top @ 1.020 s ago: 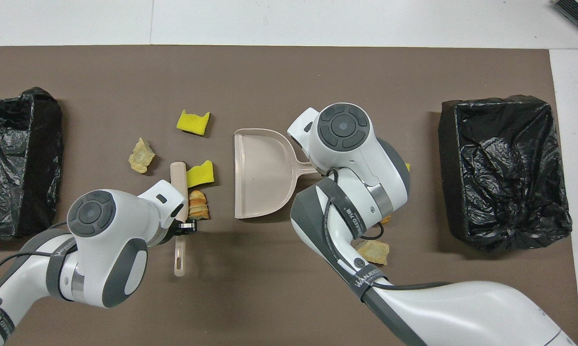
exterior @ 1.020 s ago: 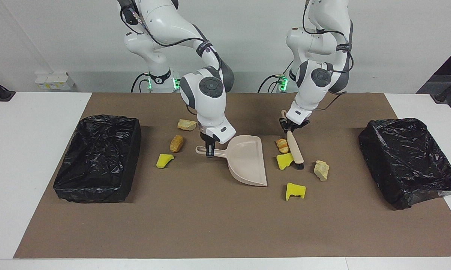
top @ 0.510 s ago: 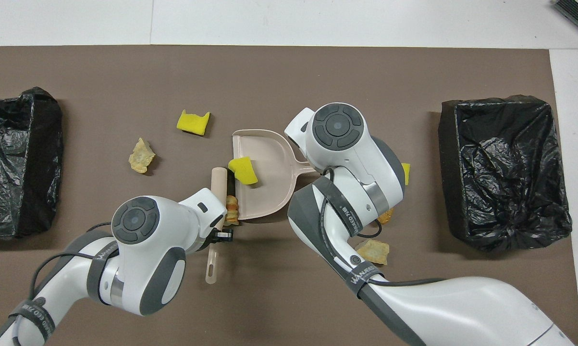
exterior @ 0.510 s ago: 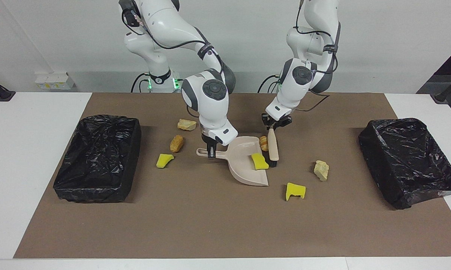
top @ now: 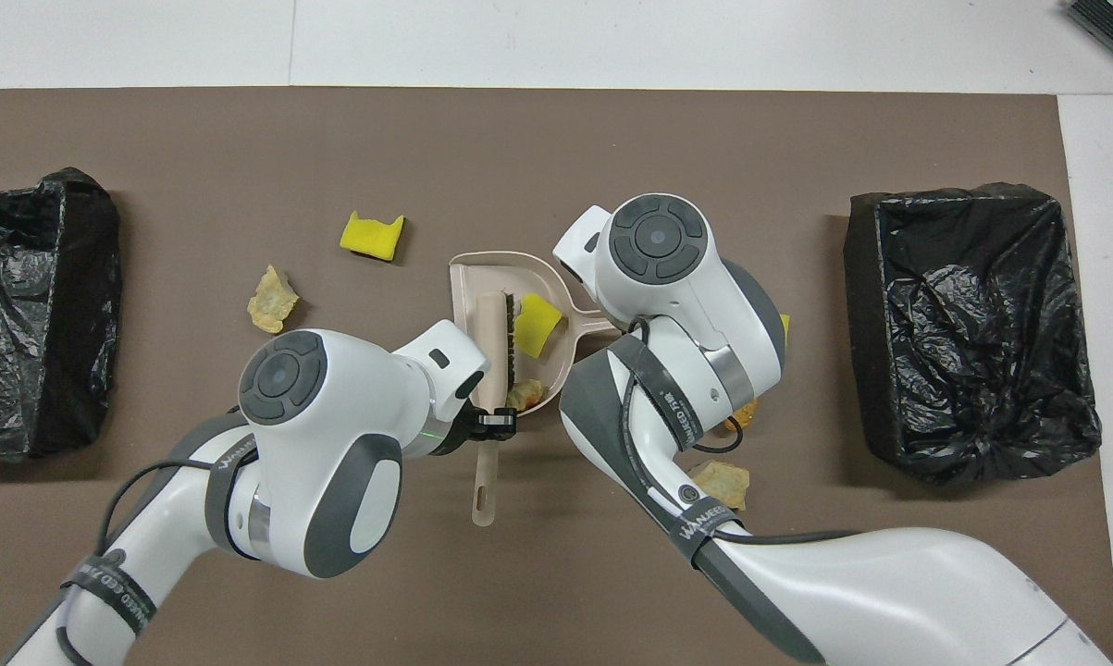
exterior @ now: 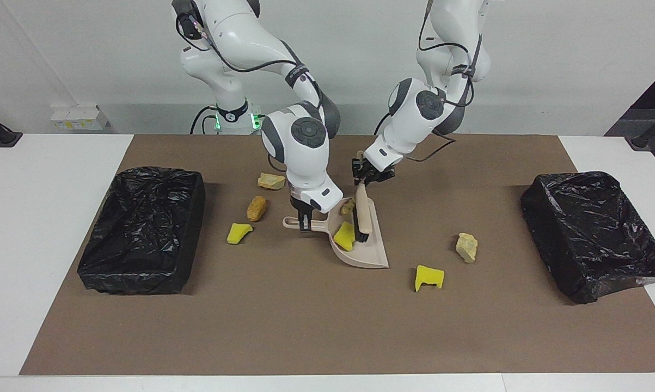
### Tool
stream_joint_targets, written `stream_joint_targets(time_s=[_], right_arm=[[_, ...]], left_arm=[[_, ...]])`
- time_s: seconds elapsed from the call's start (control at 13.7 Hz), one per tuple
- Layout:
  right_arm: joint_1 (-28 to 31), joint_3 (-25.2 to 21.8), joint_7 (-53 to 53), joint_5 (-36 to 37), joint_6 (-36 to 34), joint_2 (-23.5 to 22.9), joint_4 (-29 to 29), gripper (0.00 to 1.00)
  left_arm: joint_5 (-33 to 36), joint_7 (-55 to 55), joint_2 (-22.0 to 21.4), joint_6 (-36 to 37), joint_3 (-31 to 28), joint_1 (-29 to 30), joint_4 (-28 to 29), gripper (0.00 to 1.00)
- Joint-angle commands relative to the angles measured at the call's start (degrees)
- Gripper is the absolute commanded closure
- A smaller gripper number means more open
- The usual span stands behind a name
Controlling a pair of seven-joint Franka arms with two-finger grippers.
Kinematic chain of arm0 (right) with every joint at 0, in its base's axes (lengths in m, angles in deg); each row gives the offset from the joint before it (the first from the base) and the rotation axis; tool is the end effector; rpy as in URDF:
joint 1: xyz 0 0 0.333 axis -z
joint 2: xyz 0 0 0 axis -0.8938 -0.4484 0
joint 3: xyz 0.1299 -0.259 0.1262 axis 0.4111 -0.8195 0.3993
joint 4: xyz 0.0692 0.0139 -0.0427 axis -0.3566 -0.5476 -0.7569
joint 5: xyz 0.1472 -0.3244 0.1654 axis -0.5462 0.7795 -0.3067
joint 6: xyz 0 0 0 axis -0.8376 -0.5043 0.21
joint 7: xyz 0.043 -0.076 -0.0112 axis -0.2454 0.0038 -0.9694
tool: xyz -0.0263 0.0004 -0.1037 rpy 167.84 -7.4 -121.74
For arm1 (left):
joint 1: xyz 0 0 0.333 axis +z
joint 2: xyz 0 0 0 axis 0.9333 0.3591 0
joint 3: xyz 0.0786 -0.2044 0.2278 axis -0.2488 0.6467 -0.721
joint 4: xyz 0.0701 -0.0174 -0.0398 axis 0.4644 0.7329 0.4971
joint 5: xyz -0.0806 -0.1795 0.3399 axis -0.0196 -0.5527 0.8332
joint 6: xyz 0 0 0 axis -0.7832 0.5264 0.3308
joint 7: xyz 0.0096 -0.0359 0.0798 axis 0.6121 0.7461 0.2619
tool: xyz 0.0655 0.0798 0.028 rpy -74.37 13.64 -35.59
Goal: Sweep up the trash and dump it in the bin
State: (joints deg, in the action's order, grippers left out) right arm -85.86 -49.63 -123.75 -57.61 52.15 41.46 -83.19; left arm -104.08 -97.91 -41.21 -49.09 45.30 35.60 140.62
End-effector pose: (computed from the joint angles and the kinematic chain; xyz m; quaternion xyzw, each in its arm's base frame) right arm 0.5978 0.3067 0.3703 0.6909 0.7218 -0.0215 0.0338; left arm 0.4546 -0.3092 0.3857 0.9842 -0.0352 -0.0565 0.1638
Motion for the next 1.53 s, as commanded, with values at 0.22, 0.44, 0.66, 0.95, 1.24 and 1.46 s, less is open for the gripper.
stream_joint_targets(time_s=[0.22,0.44,0.66,0.95,1.24,1.46], right_arm=[[1.7,0.6,2.8,-2.3,2.4,-3.3,4.2,1.0],[1.8,0.7,4.5,-2.4,1.5,-6.2,9.2,1.0],[1.8,0.8,6.1,-2.4,0.7,-10.7,15.9,1.0],[1.3,1.5,7.8,-2.4,-1.0,-17.6,25.5,1.0],[1.2,1.6,7.6,-1.8,-2.6,-18.3,25.9,1.0],[0.6,1.7,7.2,-1.0,-6.7,-17.6,25.7,1.0]], left_arm=[[14.3,1.2,0.5,15.1,-0.4,11.2,-10.1,1.0],[21.5,4.7,0.8,15.4,-0.5,16.8,-10.1,1.0],[25.7,12.6,3.5,14.6,-0.4,24.8,-10.3,1.0],[30.4,17.8,8.2,13.1,-0.4,31.1,-13.5,1.0],[25.3,16.3,9.7,14.1,-0.1,27.9,-13.1,1.0],[20.4,9.2,11.0,13.7,0.0,22.6,-14.0,1.0]])
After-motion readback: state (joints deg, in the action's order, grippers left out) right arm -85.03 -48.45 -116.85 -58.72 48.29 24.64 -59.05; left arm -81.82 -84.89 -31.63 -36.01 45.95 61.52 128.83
